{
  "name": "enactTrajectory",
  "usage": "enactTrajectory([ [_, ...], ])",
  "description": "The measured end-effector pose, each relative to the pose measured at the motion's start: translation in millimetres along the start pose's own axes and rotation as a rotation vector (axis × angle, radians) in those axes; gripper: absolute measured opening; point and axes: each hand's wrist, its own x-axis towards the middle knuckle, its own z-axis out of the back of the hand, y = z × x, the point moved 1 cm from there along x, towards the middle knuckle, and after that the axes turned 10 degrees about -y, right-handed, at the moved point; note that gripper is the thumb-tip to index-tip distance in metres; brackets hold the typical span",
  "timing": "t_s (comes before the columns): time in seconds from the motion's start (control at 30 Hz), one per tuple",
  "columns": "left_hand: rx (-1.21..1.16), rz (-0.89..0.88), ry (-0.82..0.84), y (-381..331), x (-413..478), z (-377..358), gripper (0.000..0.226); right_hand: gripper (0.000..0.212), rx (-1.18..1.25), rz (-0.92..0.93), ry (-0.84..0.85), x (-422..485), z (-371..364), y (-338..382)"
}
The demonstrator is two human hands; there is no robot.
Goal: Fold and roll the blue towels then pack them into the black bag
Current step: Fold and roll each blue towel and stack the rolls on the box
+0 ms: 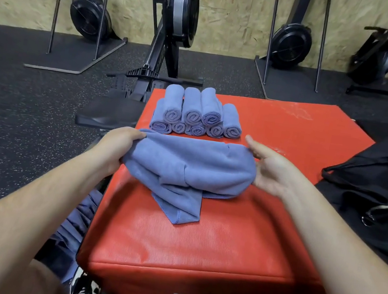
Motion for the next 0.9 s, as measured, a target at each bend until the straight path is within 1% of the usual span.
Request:
enactTrajectory([
  [0.03,-0.022,-0.011,0.011,-1.7,-1.1,1.6,0.024,0.025,0.038,0.007,-0.003,1.8,2.7,2.1],
  [0.07,-0.048,-0.025,0.007,-2.6,-1.1,3.5,0.025,0.020,0.067,0.040,-0.031,3.7,5.0,4.2],
  [0.13,-0.109,-0.055,-0.023,-4.8,-1.0,6.6,0.017,0.007,0.143,0.153,-0.116,7.3,10.3,10.2],
  [0.17,-0.137,-0.066,-0.042,-6.0,-0.8,8.1,0.013,0.011,0.193,0.194,-0.140,8.1,13.6,13.0],
  [0.23,-0.176,-0.072,-0.048,-7.6,-1.5,10.4,0.010,0.020,0.227,0.203,-0.111,7.1,19.2,14.0],
  [0.27,-0.182,-0.073,-0.037,-8.0,-2.1,11.0,0.011,0.025,0.158,0.157,-0.076,5.8,20.9,11.1],
  [0.37,-0.179,-0.071,-0.003,-5.4,-3.0,13.1,0.019,0.045,-0.183,-0.065,0.070,4.7,19.0,-8.1],
  [0.4,-0.179,-0.067,-0.012,-4.0,-2.0,14.6,0.020,0.049,-0.227,-0.077,0.083,6.1,16.5,-11.0],
  [0.43,-0.182,-0.061,-0.023,-4.3,-2.3,15.5,0.018,0.050,-0.206,-0.038,0.069,7.1,13.5,-10.0],
  [0.47,-0.188,-0.064,-0.033,-5.2,-2.3,16.9,0.015,0.047,-0.141,0.044,0.034,7.8,10.6,-6.0],
  [0.5,-0.197,-0.070,-0.033,-6.9,-2.8,17.8,0.014,0.040,-0.087,0.133,0.012,7.6,7.5,-1.9],
  [0.53,-0.204,-0.081,-0.030,-8.9,-3.4,18.7,0.014,0.033,-0.102,0.202,0.007,6.0,3.8,0.7],
  [0.63,-0.216,-0.110,-0.024,-15.2,-8.7,20.2,0.015,0.023,-0.466,0.287,-0.020,0.5,-3.9,-9.8],
  [0.67,-0.213,-0.123,-0.026,-18.6,-10.9,21.0,0.014,0.021,-0.508,0.306,-0.044,-0.6,-6.3,-11.1],
  [0.7,-0.220,-0.133,-0.028,-24.0,-13.5,22.3,0.012,0.020,-0.470,0.333,-0.070,-2.7,-9.9,-7.0],
  [0.73,-0.219,-0.150,-0.030,-31.4,-15.7,24.9,0.011,0.020,-0.378,0.367,-0.088,-3.8,-14.2,2.0],
  [0.77,-0.224,-0.164,-0.037,-41.3,-17.9,28.9,0.013,0.020,-0.285,0.400,-0.101,-4.8,-18.7,15.4],
  [0.83,-0.243,-0.196,-0.054,-64.1,-16.9,40.1,0.013,0.021,-0.194,0.471,-0.105,-10.4,-30.1,50.2],
  [0.9,-0.296,-0.249,-0.047,-92.3,-17.1,50.3,0.009,0.033,-0.155,0.539,-0.048,-19.0,-46.2,88.0],
])
